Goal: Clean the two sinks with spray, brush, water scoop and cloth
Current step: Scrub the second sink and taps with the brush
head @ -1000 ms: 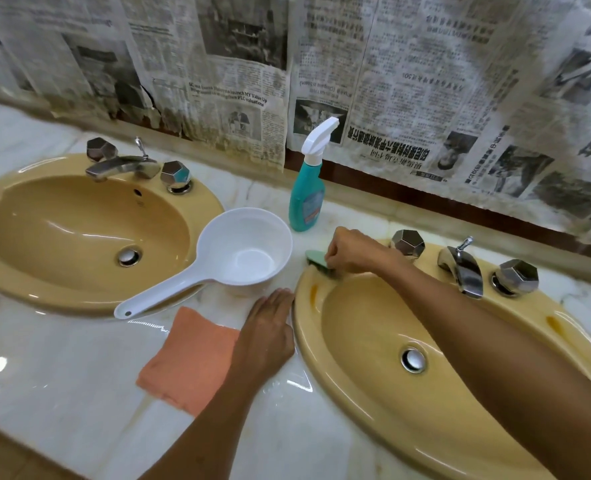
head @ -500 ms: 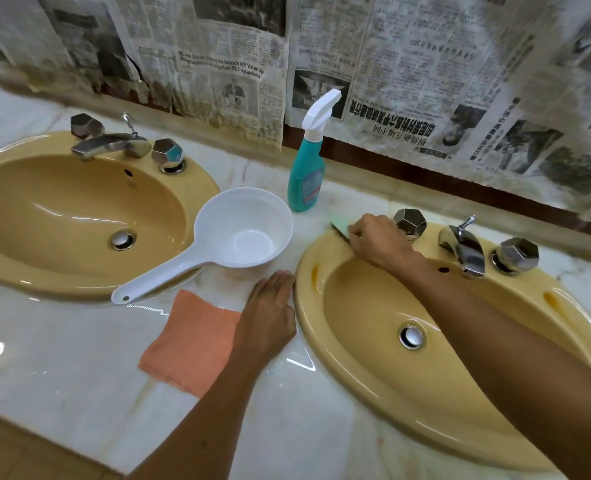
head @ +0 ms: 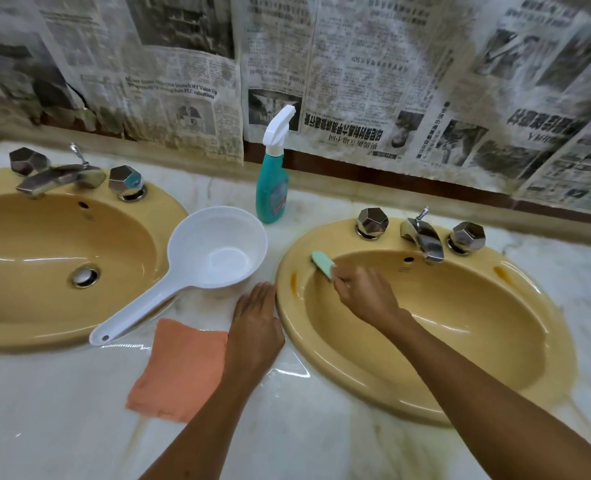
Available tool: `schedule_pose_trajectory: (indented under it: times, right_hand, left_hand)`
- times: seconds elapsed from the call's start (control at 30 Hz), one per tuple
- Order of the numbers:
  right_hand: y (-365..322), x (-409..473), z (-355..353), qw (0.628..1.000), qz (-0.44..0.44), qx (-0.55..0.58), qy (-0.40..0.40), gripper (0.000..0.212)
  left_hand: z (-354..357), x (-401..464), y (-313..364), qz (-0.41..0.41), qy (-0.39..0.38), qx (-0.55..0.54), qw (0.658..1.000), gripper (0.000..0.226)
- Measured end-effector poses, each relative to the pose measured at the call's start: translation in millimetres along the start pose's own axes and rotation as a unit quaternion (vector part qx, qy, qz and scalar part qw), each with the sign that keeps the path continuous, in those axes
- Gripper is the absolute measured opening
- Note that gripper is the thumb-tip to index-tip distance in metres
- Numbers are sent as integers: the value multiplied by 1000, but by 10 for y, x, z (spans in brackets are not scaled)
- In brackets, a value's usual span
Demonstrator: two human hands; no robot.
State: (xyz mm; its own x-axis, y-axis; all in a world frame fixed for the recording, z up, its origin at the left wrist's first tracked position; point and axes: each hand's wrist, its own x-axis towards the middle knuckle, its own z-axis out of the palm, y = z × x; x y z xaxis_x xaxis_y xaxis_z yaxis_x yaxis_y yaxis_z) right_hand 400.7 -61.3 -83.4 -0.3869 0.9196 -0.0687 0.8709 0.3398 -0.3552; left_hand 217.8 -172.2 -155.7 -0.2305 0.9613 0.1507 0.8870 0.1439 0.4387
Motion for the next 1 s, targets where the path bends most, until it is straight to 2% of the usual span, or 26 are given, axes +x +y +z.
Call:
schedule_pose_trajectory:
  times: [0.07, 0.2, 0.27, 0.33, 0.5, 0.63, 0.67, 0.8, 0.93, 1.0]
  right_hand:
    - [-35, 120, -44, 1000, 19, 0, 2, 22]
    - [-228, 43, -66, 988, -109, -58, -90, 22]
    - [-147, 172, -168, 992, -75, -61, -86, 20]
    - [-109, 334, -221, 998, -19, -44, -43, 25]
    - [-421, 264, -104, 987, -112, -78, -84, 32]
    - [-239, 577, -289, 999, 9, -33, -40, 27]
    - [-259, 599, -294, 998, 11, -34, -42, 27]
    - [-609, 547, -205, 986, -78, -83, -125, 27]
    - [-577, 847, -314, 992, 7, -110, -62, 26]
    - [-604, 865, -345, 987, -23, -131, -91, 29]
  left_hand:
    - [-19, -10, 11, 2, 2, 0, 1000, 63]
    - [-47, -19, 22, -1, -3, -8, 1000, 62]
    - [-53, -12, 27, 0, -8, -4, 1000, 61]
    - [-59, -6, 26, 0, -14, -2, 1000, 59]
    - [-41, -12, 17, 1, -14, 1, 1000, 58]
    - [-22, 9, 28, -5, -19, 13, 1000, 58]
    - [-24, 0, 27, -3, -21, 17, 1000, 59]
    - [-31, 2, 35, 0, -20, 21, 1000, 59]
    - [-4, 10, 28, -3, -21, 25, 999, 54]
    - [-11, 14, 31, -5, -23, 23, 999, 54]
